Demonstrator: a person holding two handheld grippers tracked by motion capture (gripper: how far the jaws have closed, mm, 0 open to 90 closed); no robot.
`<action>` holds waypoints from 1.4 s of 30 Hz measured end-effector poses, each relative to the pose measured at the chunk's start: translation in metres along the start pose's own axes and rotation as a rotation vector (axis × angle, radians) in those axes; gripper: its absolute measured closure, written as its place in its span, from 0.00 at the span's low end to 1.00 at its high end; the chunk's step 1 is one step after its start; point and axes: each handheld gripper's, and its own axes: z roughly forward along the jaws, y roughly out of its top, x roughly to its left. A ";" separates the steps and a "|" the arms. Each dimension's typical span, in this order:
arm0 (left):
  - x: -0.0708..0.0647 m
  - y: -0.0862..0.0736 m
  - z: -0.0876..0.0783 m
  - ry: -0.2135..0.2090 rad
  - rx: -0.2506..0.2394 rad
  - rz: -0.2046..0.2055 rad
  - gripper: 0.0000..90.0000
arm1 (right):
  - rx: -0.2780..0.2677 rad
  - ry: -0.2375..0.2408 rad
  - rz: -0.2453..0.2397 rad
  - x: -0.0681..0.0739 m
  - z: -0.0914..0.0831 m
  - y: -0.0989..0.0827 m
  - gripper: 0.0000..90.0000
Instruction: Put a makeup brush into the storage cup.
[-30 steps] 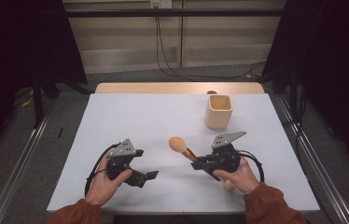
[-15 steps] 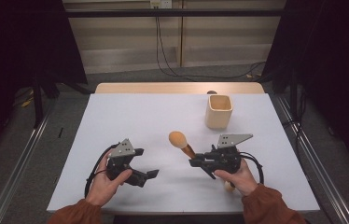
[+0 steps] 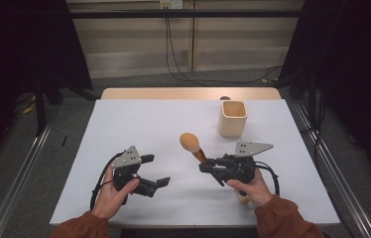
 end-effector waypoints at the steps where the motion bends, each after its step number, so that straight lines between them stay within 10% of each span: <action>1: 0.000 0.000 0.000 -0.006 -0.019 -0.010 0.04 | -0.004 -0.003 -0.013 0.001 0.000 0.000 0.84; 31: -0.024 0.027 0.026 -0.113 -0.139 0.040 0.03 | 0.003 0.059 -0.039 0.007 0.013 0.001 0.84; 42: -0.030 0.035 0.039 -0.118 -0.180 0.076 0.23 | 0.020 0.074 -0.042 0.009 0.016 0.000 0.84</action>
